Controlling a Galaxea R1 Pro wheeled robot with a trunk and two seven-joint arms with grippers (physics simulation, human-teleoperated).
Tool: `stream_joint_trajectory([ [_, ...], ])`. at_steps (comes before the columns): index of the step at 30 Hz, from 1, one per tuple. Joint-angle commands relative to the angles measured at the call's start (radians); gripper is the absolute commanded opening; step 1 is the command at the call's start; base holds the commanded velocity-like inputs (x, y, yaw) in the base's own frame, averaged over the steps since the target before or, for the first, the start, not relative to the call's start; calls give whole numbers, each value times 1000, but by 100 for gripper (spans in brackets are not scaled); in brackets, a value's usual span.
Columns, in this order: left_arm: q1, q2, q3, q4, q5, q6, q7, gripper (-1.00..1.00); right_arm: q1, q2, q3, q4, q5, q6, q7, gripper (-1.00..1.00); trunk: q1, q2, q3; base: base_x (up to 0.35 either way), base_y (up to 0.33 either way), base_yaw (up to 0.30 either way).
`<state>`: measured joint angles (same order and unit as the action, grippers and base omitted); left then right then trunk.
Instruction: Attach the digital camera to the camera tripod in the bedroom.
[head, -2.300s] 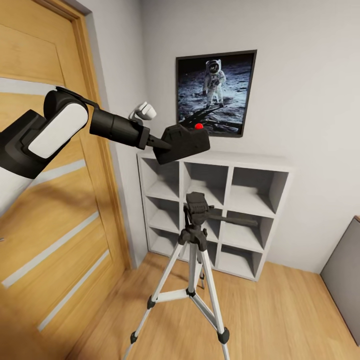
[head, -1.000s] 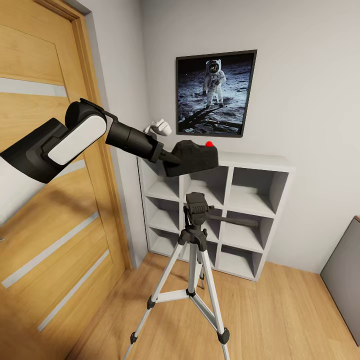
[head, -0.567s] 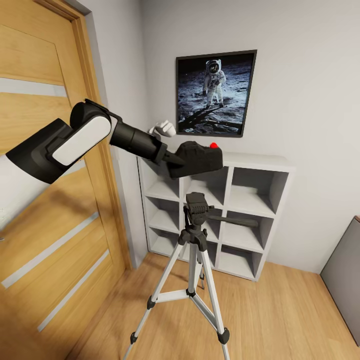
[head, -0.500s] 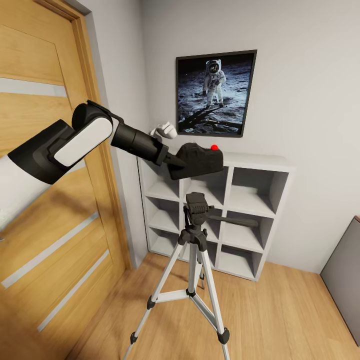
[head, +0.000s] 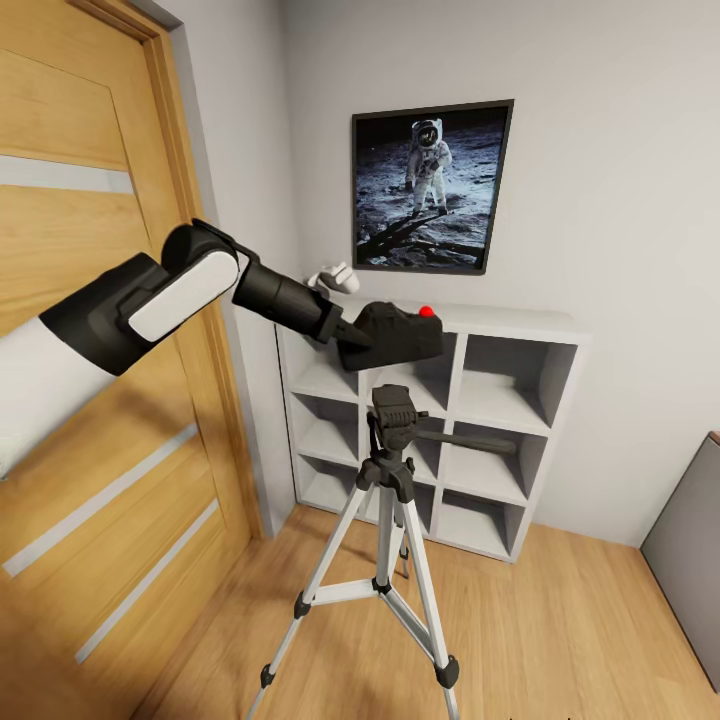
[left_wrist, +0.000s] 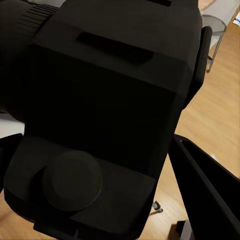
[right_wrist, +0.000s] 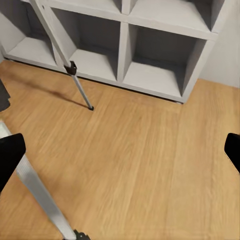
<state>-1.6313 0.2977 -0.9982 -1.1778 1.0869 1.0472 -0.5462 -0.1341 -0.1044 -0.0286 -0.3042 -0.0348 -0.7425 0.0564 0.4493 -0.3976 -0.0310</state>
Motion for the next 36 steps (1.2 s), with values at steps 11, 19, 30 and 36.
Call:
stream_joint_trajectory([
  [11, -1, -3, -56, 4, -4, 0, -5, -100, -1, 0, -6, 0, -5, -92, -1, 100, 1, -2, -2, 0, 0, 0],
  [19, -1, -3, -57, 4, -4, 0, -5, -100, -1, -1, -5, 0, -6, -95, 24, 100, 1, -2, -2, 0, 0, 0],
  [30, -1, -3, -57, 4, -4, 0, -5, -100, -1, -33, -10, -47, -10, -95, 384, 100, 1, -2, -2, 0, 0, 0],
  [36, -1, -3, -57, 4, -4, 0, -5, -100, -1, -46, -11, -59, -13, -95, 528, 100, 1, -2, -2, 0, 0, 0],
])
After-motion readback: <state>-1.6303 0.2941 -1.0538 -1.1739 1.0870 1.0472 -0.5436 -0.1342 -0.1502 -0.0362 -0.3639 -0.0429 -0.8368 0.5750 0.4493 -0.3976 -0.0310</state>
